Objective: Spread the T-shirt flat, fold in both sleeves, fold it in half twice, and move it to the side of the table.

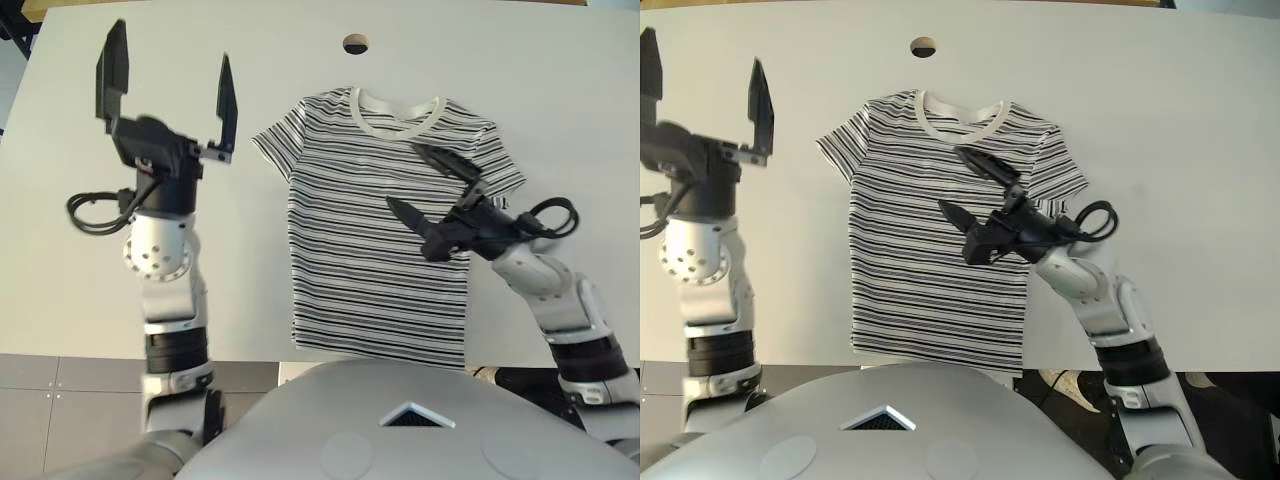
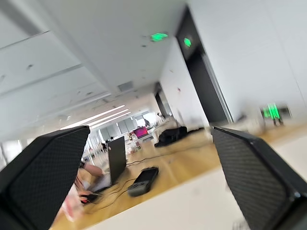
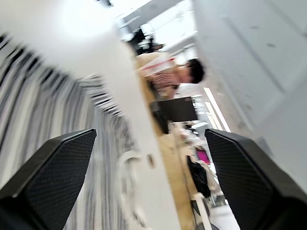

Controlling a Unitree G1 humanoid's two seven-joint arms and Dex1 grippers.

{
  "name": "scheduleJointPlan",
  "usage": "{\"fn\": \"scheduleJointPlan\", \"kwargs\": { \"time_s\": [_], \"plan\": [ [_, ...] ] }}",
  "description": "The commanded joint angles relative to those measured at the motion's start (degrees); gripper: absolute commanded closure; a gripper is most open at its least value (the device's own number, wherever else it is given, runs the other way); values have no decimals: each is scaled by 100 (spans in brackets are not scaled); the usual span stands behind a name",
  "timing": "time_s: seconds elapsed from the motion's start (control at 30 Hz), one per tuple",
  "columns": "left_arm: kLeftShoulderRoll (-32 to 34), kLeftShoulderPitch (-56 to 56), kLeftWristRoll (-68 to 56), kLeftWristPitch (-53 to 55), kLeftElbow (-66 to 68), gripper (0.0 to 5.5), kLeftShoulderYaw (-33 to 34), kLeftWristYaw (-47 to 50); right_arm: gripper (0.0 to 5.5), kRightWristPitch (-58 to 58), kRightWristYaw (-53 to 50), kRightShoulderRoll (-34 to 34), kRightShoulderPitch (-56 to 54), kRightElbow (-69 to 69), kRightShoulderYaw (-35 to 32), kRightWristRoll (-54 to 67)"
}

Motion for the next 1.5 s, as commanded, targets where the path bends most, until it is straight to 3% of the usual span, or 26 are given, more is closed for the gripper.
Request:
{"fn": "scheduleJointPlan", "kwargs": {
  "time_s": [0.03, 0.23, 0.43, 0.83, 0.97, 1.1, 1.33, 1.5],
  "plan": [
    [690, 567, 594, -271, -36, 80, 139, -386, 130, -264, 657, -590, -42, 293, 526, -443],
    [1743, 1355, 1501, -982, 394, 80, -469, -1196, 130, -519, 1129, -1549, 244, 314, 535, -500],
    [1947, 1572, 1385, -1167, 352, 80, -689, -1384, 130, -265, 786, -1942, 94, 641, -108, -528],
    [2187, 1637, 1221, -1353, 147, 80, -1042, -1662, 130, -470, 510, -1627, -117, 496, 6, -251],
    [1709, 573, 1061, -951, 211, 80, -802, -1160, 130, -349, 633, -1502, 22, -460, -387, 1378],
    [1167, -982, 1308, -104, 765, 80, -749, -566, 130, -159, 672, -1466, 8, -919, -790, 2131],
    [336, -3449, 2860, -150, 3707, 80, -2264, 96, 130, -26, 358, -432, -215, -652, -281, 1950],
    [82, -4136, 3245, -593, 5259, 80, -2850, 519, 130, 333, -360, 159, -493, -754, -1080, 2371]
  ]
}}
